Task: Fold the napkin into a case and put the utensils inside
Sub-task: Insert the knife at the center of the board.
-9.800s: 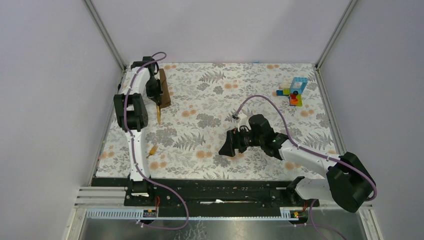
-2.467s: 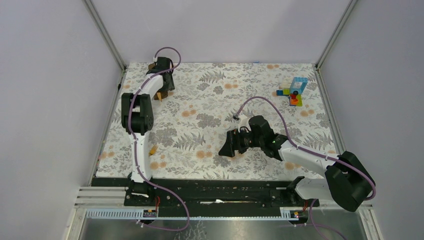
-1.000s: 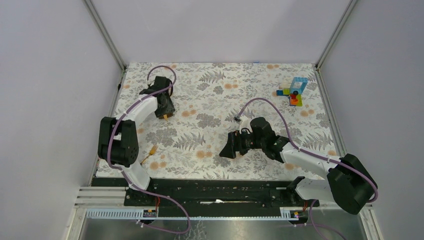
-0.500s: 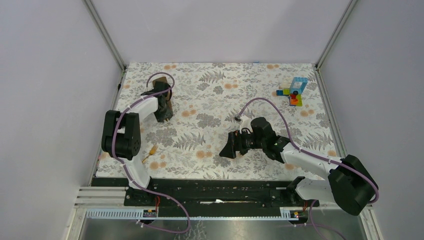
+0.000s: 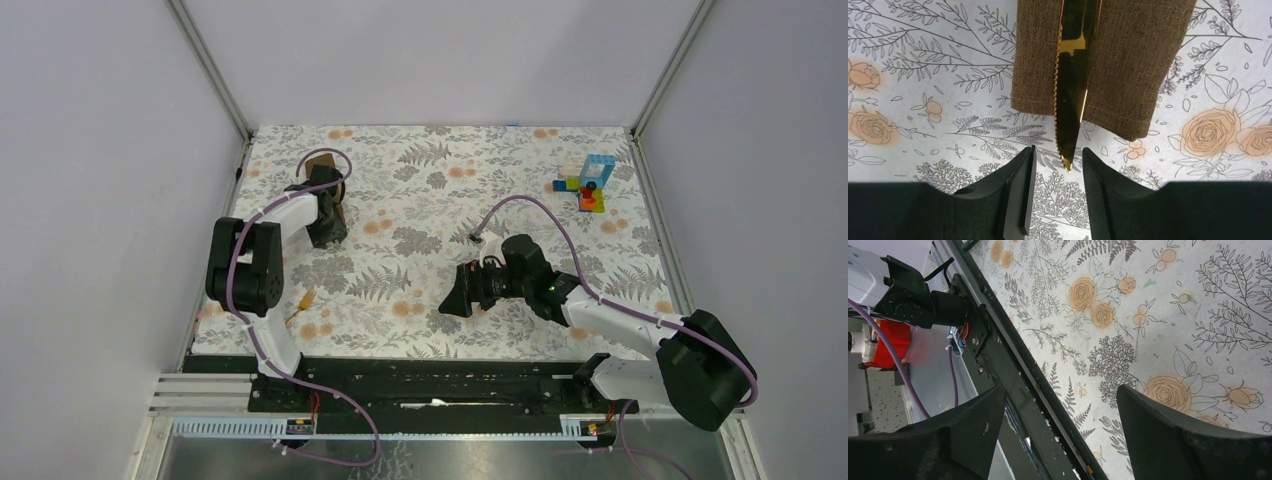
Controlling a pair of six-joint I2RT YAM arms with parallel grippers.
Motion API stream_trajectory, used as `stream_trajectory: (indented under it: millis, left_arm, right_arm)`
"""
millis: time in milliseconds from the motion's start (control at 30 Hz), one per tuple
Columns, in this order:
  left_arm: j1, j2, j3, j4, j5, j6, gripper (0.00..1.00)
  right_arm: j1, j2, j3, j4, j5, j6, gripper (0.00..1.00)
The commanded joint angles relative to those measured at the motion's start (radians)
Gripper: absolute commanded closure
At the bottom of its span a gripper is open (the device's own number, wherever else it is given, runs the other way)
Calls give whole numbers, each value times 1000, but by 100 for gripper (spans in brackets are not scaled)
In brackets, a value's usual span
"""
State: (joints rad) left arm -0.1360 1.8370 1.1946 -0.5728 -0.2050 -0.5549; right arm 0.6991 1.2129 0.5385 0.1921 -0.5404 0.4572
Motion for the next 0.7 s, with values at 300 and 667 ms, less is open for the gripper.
stream_trajectory:
  millis: [300, 667]
  left_arm:
    - [63, 26, 227, -27, 13, 62, 61]
    - [99, 208, 402, -47, 25, 124, 60]
  right_arm:
    - [-7, -5, 14, 20, -4, -6, 11]
    - [-7, -12, 11, 6, 7, -5, 11]
